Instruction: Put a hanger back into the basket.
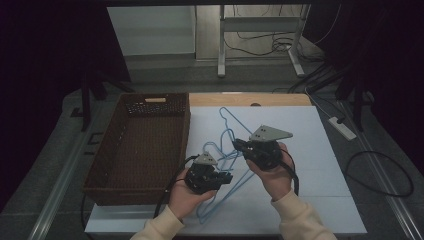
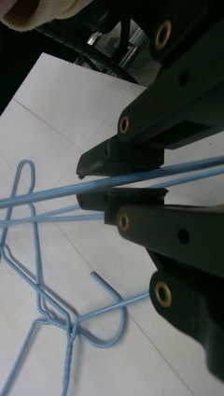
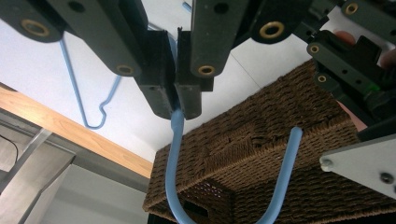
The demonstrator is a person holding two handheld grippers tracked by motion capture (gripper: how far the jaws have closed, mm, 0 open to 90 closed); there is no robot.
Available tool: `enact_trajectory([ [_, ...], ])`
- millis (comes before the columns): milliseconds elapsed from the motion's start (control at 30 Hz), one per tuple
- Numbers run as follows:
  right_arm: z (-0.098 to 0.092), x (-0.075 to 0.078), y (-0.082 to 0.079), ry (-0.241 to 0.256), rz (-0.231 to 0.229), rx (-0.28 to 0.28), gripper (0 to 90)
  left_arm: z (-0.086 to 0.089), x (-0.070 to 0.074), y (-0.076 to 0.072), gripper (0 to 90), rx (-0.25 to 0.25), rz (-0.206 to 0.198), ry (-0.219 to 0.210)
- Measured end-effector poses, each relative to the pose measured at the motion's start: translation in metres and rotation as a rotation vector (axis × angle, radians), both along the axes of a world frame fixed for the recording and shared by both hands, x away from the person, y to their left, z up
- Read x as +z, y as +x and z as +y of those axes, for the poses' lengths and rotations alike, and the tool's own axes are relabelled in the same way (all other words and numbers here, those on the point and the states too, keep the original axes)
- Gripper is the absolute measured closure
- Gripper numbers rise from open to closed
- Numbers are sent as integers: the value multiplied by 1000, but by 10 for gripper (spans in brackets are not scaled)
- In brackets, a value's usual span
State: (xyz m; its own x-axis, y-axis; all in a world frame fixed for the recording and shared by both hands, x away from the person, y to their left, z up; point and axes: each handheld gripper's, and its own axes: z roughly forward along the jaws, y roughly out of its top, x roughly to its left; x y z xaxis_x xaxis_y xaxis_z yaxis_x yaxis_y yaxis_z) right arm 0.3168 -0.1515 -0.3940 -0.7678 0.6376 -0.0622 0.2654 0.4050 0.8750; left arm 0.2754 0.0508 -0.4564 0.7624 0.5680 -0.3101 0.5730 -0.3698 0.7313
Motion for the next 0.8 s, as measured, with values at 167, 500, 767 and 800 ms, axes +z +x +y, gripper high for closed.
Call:
enact_trajectory([
  [167, -3, 2, -3, 18, -8, 1, 863, 5, 2, 2, 858, 31, 8, -7],
  [500, -10, 5, -5, 41, -16, 6, 850, 8, 6, 0, 862, 49, -2, -31],
  [767, -17, 5, -5, 49, -17, 21, 801, 12, 8, -1, 862, 59, -11, -49],
  [800, -18, 5, -5, 55, -14, 26, 783, 12, 8, -1, 862, 59, -11, -49],
])
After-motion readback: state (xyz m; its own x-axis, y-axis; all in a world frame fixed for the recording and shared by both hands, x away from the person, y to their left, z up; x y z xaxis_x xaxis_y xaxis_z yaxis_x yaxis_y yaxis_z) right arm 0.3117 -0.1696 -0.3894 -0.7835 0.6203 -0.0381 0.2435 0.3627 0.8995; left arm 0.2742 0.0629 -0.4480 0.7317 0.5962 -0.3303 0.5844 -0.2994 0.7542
